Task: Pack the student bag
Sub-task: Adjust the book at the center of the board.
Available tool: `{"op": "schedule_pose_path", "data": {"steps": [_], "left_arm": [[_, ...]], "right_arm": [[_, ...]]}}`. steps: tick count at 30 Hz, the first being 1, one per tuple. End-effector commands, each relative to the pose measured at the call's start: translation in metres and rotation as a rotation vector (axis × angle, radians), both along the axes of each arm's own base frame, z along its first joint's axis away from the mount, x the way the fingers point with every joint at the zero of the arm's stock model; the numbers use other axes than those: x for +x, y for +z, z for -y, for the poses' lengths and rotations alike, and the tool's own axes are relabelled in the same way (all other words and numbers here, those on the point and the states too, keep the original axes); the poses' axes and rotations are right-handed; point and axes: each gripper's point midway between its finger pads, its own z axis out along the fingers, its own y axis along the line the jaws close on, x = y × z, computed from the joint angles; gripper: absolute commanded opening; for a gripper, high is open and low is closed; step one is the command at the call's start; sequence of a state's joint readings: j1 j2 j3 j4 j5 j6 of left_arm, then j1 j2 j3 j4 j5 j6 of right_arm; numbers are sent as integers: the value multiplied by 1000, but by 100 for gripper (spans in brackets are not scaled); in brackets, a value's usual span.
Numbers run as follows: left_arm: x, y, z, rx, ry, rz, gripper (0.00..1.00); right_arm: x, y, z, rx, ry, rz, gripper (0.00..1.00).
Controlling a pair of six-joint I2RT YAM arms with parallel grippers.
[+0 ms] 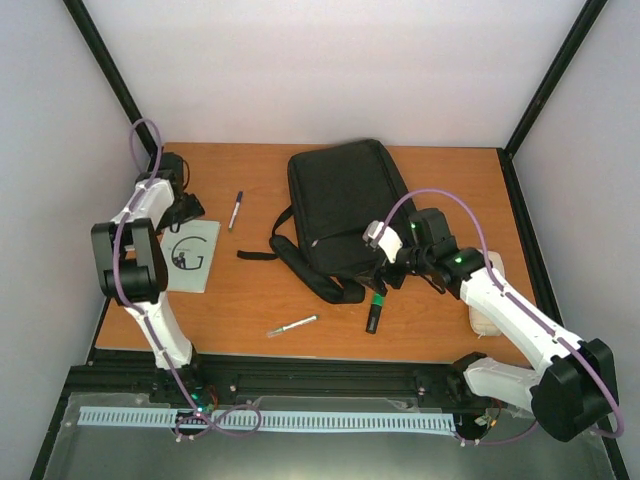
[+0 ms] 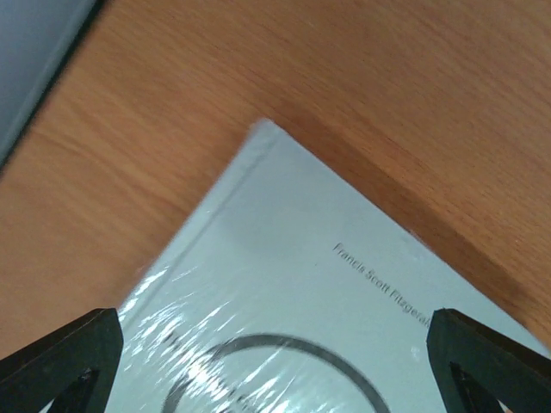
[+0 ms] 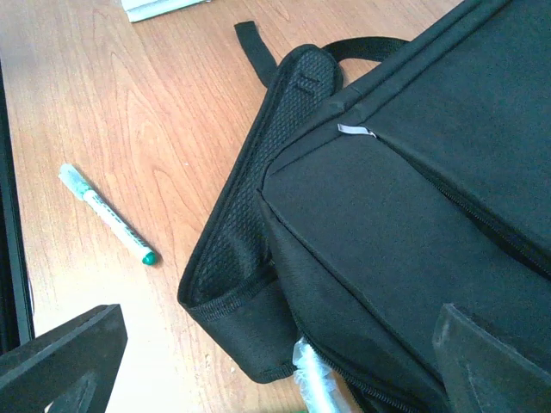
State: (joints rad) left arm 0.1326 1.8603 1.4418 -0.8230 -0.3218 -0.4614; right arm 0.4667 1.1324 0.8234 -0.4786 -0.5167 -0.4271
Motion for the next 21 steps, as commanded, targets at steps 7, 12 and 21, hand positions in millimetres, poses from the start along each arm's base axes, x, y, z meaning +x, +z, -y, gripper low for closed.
{"op": "schedule_pose_path", "data": {"steps": [7, 12, 21], "left_arm": [[22, -39, -20, -148, -56, -69, 100], [19, -59, -13, -202, -73, -86, 100], [19, -81, 21, -439, -89, -61, 100]], "right_arm": [[-7, 4, 2, 4, 30, 29, 100], [-8, 1, 1, -1, 38, 16, 100], [-12, 4, 1, 9, 59, 22, 100]]}}
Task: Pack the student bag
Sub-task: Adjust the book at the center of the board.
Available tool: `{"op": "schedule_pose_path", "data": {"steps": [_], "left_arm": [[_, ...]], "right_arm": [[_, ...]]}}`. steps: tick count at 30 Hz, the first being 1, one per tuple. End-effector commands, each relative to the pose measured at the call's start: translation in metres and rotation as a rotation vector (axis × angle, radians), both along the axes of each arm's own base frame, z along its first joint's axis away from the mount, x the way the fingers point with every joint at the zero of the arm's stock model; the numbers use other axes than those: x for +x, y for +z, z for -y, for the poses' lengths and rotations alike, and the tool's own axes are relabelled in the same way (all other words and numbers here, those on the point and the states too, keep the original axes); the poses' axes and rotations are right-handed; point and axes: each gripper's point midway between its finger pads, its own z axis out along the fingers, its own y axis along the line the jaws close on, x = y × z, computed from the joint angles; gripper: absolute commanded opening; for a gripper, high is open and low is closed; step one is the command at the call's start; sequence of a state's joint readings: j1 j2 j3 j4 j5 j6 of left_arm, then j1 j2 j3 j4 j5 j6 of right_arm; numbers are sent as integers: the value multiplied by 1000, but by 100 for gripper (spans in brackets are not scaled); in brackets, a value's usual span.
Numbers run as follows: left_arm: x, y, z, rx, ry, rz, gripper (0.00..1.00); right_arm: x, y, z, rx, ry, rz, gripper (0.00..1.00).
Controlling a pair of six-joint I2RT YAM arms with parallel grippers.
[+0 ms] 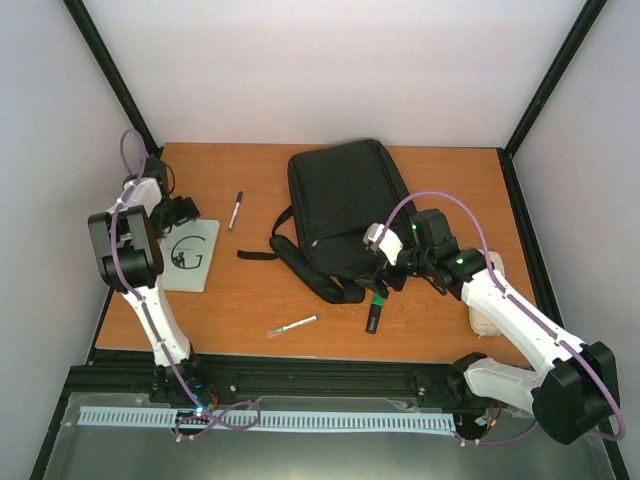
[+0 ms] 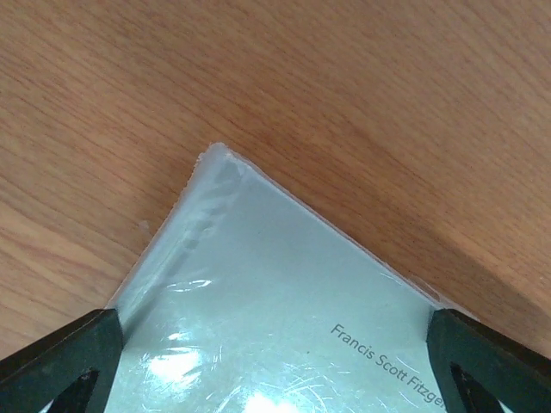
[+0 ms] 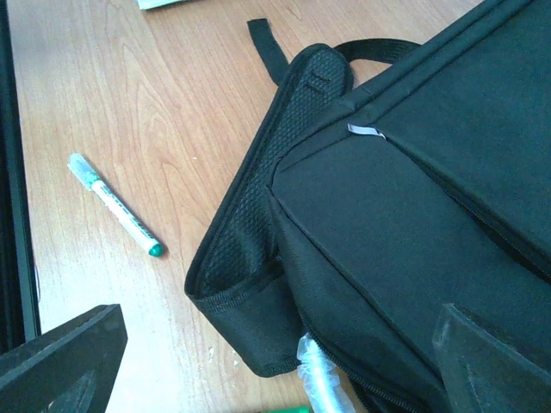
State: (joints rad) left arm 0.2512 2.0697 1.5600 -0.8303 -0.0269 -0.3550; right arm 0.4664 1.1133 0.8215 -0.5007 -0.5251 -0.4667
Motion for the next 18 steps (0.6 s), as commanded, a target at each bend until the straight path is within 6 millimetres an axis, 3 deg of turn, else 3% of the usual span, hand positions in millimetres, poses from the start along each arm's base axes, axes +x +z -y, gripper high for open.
{"op": "schedule_pose_path", "data": {"steps": [1, 9, 13, 18], "left_arm": [[-9, -25, 32, -191, -12, -5, 100], [-35, -26, 52, -250, 33, 17, 100], [-47, -29, 81, -265, -3, 2, 100], [-76, -38, 122, -283, -34, -39, 100]], "right_arm": [[-7, 3, -1, 20, 32, 2, 100], [-10, -1, -3, 19, 52, -15, 100], [-11, -2, -3, 17, 59, -21, 100], [-11, -3, -3, 16, 62, -25, 100]]}}
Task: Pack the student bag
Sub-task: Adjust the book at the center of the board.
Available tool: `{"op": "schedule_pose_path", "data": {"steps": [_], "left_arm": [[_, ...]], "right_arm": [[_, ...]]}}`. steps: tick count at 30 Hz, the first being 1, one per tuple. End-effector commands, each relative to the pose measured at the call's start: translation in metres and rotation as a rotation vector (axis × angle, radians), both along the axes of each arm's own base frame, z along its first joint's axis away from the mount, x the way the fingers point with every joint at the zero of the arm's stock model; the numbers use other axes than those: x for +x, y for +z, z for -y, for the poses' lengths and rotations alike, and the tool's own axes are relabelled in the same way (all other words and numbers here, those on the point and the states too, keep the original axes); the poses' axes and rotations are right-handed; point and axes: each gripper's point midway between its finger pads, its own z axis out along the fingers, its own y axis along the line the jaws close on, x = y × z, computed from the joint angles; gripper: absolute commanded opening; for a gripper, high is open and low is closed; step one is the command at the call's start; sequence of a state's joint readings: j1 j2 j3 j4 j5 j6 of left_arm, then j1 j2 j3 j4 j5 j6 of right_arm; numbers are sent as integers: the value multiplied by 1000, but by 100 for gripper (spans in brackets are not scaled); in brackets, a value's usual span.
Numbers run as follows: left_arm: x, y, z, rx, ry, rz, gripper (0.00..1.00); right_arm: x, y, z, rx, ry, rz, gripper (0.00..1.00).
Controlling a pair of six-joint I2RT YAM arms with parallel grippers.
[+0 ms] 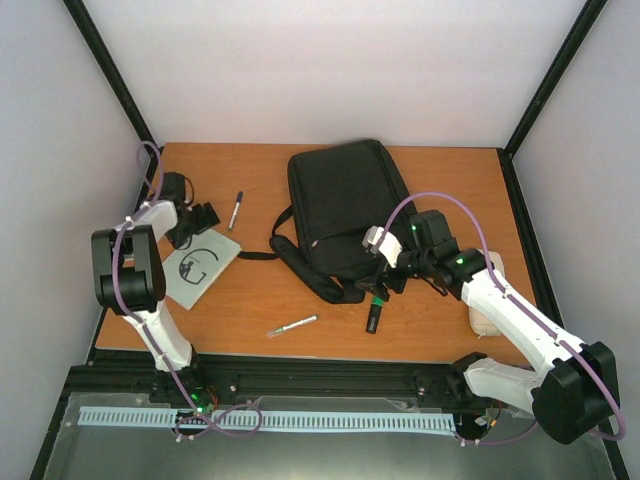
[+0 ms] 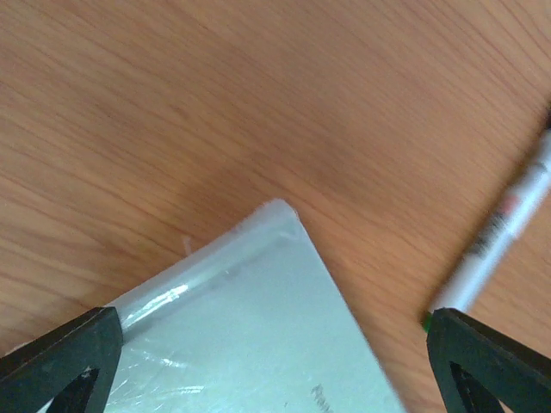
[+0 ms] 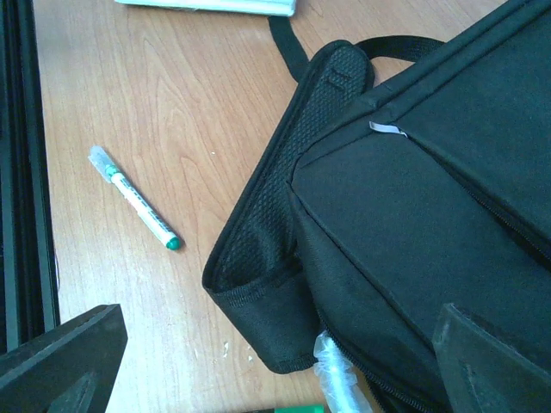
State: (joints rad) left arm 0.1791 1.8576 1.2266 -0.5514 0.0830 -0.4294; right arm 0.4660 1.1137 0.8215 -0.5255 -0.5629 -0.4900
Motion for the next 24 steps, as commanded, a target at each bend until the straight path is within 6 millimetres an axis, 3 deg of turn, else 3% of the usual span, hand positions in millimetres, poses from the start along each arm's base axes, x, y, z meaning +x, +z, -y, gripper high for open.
{"op": "schedule_pose_path", "data": {"steps": [1, 6, 9, 12, 17, 24], "left_arm": [[-66, -42, 73, -190, -24, -217, 100], [-65, -10, 75, -156, -32, -131, 100], [-62, 22, 57, -56, 3, -76, 100], [-71, 50, 37, 42, 80, -34, 100], [-102, 68, 6, 140, 237, -27, 100], [-150, 68, -33, 175, 489, -36, 100]], "right_arm": [[-4, -1, -1, 10, 24, -10, 100], [-5, -2, -2, 10, 27, -15, 100], [-5, -2, -2, 10, 29, -14, 100], [-5, 0, -1, 11, 30, -9, 100], [-7, 2, -1, 14, 35, -5, 100], [-10, 3, -2, 21, 52, -4, 100]]}}
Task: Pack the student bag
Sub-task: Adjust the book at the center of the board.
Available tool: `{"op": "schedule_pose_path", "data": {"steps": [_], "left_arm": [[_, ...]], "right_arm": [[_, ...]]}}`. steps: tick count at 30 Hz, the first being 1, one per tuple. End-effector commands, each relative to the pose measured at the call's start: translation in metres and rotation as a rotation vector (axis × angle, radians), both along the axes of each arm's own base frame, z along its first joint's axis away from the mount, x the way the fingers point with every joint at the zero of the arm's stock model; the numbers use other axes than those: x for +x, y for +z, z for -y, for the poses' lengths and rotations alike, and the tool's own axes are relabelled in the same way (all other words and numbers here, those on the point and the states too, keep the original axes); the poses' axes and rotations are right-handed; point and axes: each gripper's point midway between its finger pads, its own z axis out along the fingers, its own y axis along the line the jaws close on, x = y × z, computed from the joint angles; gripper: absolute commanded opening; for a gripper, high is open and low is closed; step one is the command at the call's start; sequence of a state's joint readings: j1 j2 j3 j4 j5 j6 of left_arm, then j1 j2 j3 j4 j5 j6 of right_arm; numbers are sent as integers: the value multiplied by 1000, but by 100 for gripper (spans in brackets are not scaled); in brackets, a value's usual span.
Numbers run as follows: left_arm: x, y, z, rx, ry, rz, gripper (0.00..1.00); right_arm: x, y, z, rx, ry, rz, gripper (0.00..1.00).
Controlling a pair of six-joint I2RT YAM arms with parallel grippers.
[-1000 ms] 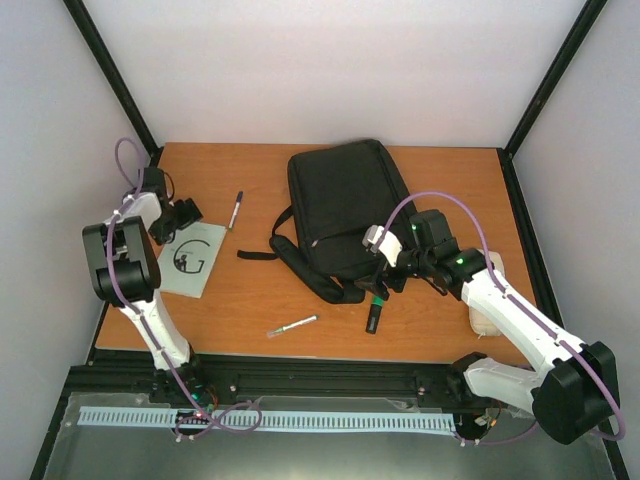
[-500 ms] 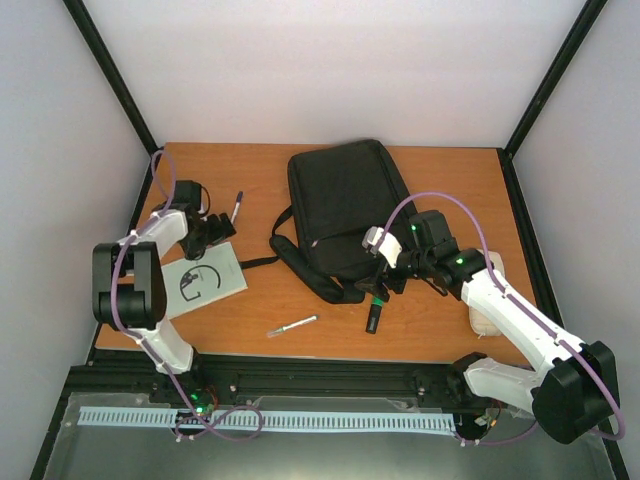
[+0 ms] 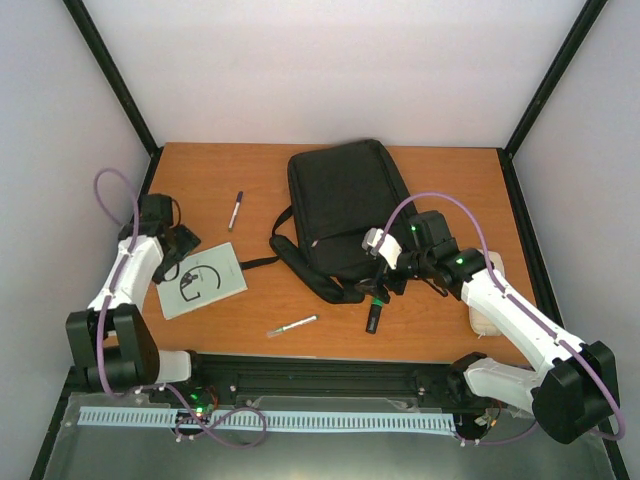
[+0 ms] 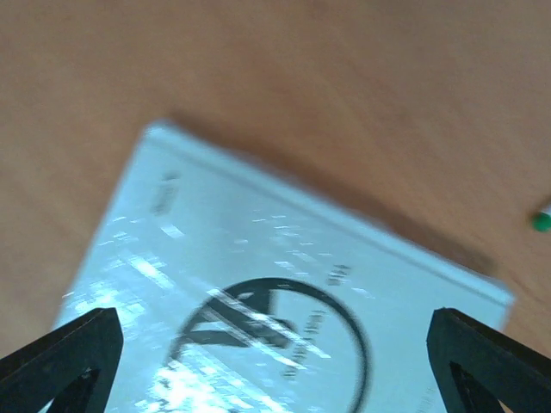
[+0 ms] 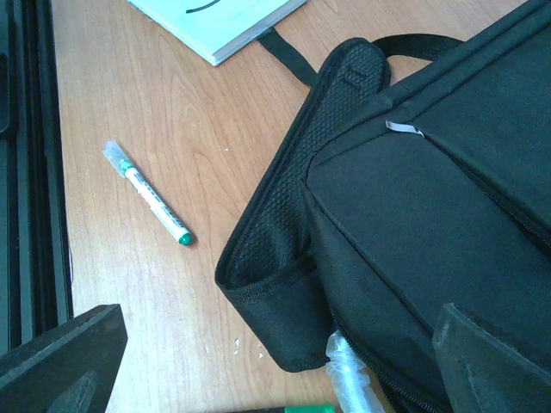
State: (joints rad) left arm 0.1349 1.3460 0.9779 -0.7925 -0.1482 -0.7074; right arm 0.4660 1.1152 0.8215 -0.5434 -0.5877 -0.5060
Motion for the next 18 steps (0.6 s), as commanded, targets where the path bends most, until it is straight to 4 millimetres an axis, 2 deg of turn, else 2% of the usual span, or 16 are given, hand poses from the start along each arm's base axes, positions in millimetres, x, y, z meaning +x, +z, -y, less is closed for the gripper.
{"op": "schedule_pose_path", "data": {"steps": [1, 3, 6, 13, 18], "left_arm": [[-42, -3, -34, 82, 225, -42, 100], [-51, -1, -43, 124, 281, -7, 100], [-56, -10, -45, 117, 319, 39, 100], [-43, -45, -15, -62, 243, 67, 100], [-48, -62, 7, -164, 199, 35, 100]], "right_arm": [[-4, 5, -1, 18, 26, 10, 100], [-5, 5, -1, 17, 29, 10, 100], [-6, 5, -1, 19, 32, 10, 100], [-7, 4, -1, 19, 39, 2, 100], [-7, 1, -3, 15, 46, -11, 100]]}}
